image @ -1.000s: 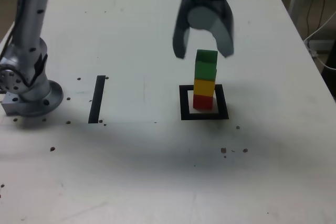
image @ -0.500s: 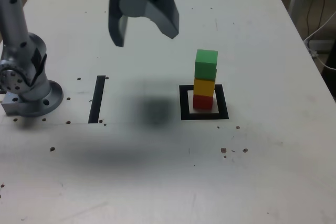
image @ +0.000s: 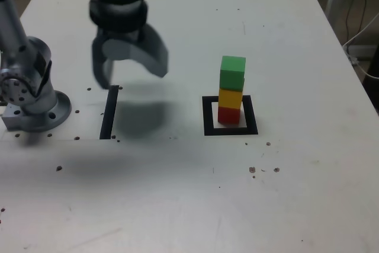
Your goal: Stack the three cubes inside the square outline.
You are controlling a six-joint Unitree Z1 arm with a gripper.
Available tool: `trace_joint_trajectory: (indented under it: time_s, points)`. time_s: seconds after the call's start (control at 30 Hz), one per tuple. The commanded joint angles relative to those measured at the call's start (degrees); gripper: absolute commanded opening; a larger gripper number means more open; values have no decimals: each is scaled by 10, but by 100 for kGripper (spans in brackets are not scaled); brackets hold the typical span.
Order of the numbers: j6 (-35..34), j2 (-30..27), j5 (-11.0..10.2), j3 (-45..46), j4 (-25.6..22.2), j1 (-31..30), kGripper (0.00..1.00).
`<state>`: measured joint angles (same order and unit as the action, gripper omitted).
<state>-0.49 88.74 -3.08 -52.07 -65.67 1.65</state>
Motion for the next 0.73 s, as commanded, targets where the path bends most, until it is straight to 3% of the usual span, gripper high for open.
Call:
trace_joint_trajectory:
  time_s: [0.0, 0.7]
  points:
    - [-1, -7, 3, 36, 3, 1, 100]
    - [-1, -17, 6, 48, 2, 1, 100]
